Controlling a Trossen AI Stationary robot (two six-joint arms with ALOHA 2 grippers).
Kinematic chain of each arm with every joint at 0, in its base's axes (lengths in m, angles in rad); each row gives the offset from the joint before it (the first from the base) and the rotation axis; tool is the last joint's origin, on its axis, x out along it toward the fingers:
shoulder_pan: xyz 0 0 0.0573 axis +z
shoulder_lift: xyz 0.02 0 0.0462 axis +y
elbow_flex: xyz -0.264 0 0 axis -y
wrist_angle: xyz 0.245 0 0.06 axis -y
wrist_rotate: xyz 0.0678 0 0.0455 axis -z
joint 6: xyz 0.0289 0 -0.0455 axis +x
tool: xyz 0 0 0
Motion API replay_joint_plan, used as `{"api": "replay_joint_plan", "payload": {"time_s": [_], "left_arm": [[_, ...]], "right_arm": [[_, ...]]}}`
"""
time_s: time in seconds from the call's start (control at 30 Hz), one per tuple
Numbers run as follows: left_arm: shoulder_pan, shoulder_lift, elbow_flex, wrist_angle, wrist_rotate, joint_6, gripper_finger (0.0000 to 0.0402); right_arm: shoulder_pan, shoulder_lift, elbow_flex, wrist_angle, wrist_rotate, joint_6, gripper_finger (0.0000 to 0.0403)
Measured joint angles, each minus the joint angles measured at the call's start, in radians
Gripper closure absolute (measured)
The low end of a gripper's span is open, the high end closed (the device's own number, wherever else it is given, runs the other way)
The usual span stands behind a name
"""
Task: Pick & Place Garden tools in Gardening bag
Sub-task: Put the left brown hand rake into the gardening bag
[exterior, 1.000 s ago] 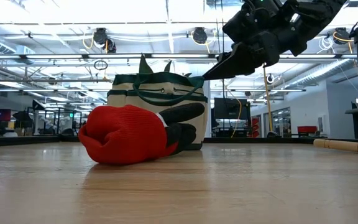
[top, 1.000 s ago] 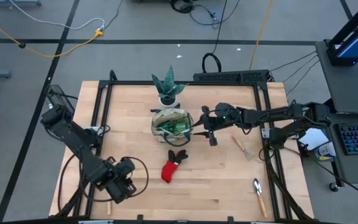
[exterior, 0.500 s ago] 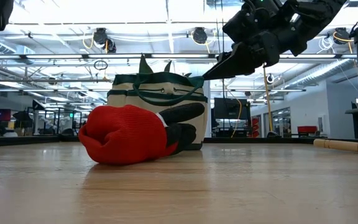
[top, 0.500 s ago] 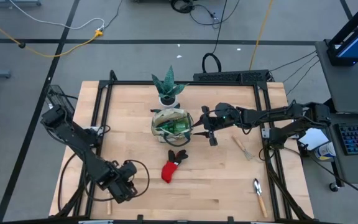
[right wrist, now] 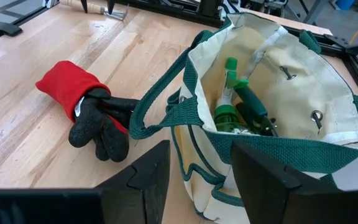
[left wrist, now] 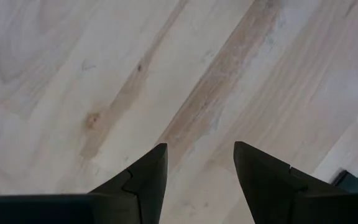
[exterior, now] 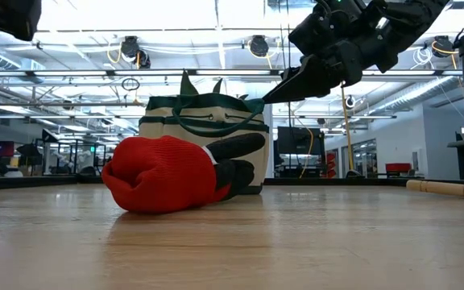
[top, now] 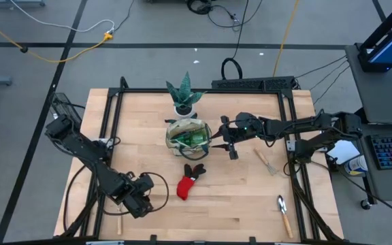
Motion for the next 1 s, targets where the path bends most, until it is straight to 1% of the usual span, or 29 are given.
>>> {"api": "replay_joint_plan", "payload": {"time_s": [0.1, 0.33, 0.6, 0.9, 1.0], "left_arm": [[0.007, 0.0, 0.0, 0.0, 0.0, 0.027, 0.0211], [0.016, 0.0, 0.0, 0.0, 0.004, 0.026, 0.0211], [0.016, -0.001, 0.0, 0.0, 0.08, 0.014, 0.0211], [0.016, -0.001, 0.0, 0.0, 0.08, 0.019, 0.0211], [0.016, -0.001, 0.0, 0.0, 0.058, 0.03, 0.0211]], "right_arm": [[0.0, 0.0, 0.0, 0.0, 0.0, 0.0, 0.0243], [0.0, 0.0, 0.0, 0.0, 0.0, 0.0, 0.0243], [0.0, 0.0, 0.0, 0.0, 0.0, 0.0, 0.0243], [0.0, 0.0, 0.0, 0.0, 0.0, 0.0, 0.0243], [0.0, 0.0, 0.0, 0.0, 0.0, 0.0, 0.0243]]}}
